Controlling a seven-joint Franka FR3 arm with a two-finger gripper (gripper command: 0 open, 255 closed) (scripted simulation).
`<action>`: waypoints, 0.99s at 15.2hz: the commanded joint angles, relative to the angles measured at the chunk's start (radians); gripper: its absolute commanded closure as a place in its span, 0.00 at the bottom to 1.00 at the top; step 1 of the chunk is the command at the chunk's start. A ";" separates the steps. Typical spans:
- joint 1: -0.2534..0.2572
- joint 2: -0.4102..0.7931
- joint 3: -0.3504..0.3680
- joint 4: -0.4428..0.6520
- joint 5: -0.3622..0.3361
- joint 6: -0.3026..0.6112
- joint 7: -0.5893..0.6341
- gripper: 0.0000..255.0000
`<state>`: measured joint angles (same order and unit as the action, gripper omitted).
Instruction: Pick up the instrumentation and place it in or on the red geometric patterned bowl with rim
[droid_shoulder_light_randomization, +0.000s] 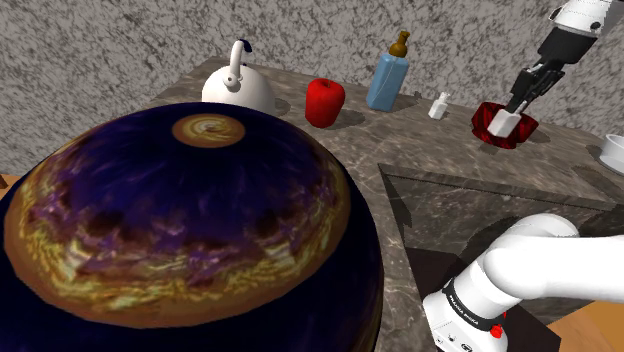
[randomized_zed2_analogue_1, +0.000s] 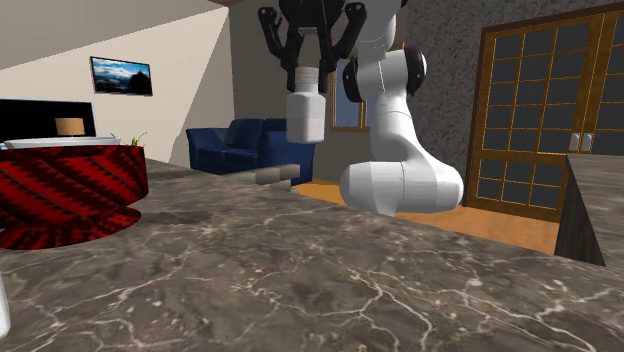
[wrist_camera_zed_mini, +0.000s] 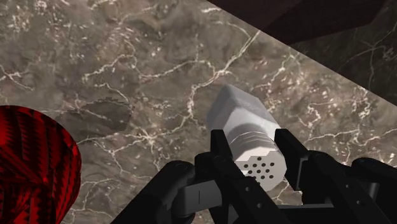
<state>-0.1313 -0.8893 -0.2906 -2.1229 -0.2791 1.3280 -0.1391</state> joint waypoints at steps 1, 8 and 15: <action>0.002 0.015 0.003 0.037 0.004 -0.022 -0.004 1.00; 0.011 0.077 0.011 0.176 0.016 -0.099 -0.018 1.00; 0.024 0.166 -0.035 0.318 0.001 -0.140 -0.075 1.00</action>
<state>-0.1100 -0.7402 -0.3051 -1.8276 -0.2682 1.1883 -0.1922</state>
